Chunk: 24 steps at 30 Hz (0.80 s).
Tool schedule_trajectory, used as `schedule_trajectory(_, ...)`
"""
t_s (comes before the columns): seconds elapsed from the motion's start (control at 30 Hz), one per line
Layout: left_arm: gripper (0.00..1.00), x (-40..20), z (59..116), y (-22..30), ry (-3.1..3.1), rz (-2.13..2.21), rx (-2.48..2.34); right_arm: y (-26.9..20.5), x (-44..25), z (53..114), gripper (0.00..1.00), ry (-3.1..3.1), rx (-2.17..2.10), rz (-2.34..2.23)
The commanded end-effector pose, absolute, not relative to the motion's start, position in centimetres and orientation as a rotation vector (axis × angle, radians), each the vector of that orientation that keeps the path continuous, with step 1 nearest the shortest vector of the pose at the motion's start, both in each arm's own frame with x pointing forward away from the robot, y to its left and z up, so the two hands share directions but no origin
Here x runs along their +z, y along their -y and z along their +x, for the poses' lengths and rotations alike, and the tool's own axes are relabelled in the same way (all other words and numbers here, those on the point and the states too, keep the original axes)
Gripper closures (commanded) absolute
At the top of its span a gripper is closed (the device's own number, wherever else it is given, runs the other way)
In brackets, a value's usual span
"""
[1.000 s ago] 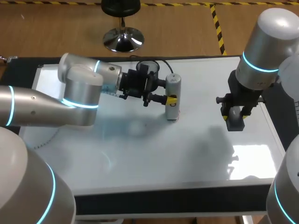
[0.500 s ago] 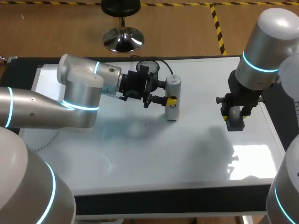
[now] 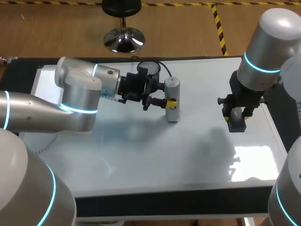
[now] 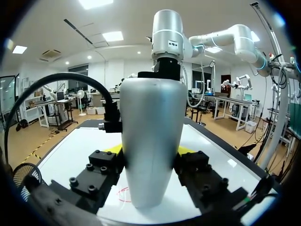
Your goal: Pick up the inspection probe, press it on each red-marked spot on the whiteboard one by one, put down the probe, pick up the eraser, and wipe off all the red marks.
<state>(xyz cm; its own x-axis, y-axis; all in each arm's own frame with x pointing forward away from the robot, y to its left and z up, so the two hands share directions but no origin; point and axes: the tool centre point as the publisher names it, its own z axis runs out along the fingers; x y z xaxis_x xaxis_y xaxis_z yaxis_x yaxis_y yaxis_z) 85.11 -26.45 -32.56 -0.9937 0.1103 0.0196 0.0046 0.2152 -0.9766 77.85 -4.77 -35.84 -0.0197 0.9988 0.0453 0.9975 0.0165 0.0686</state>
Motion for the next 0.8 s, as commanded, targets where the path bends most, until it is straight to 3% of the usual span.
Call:
schedule_trajectory(0.03, 1.0, -35.75, 84.4, 26.16, 2.382, -0.113, 1.915, 4.84, -35.83, 77.84, 1.0, -2.23, 0.129, 2.187)
schedule_trajectory(0.8, 1.0, -35.79, 84.45, 26.18, 2.377, -0.134, 1.911, 4.84, -35.83, 77.84, 1.0, -2.23, 0.129, 2.187)
